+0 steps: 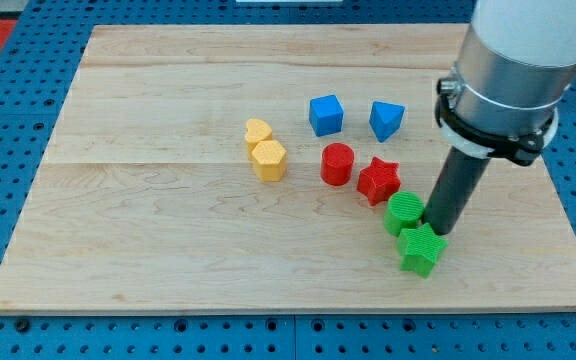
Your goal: Push the green circle to the top side
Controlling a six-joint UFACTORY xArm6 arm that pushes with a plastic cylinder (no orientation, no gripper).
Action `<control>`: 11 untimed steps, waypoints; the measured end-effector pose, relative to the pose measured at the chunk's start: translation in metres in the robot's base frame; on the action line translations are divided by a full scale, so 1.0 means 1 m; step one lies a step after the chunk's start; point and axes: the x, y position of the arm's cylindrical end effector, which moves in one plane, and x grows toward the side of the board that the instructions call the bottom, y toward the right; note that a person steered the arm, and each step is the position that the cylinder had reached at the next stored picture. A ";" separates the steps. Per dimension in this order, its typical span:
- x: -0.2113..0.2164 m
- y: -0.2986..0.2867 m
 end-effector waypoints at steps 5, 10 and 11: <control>-0.058 -0.198; -0.050 -0.189; -0.039 -0.114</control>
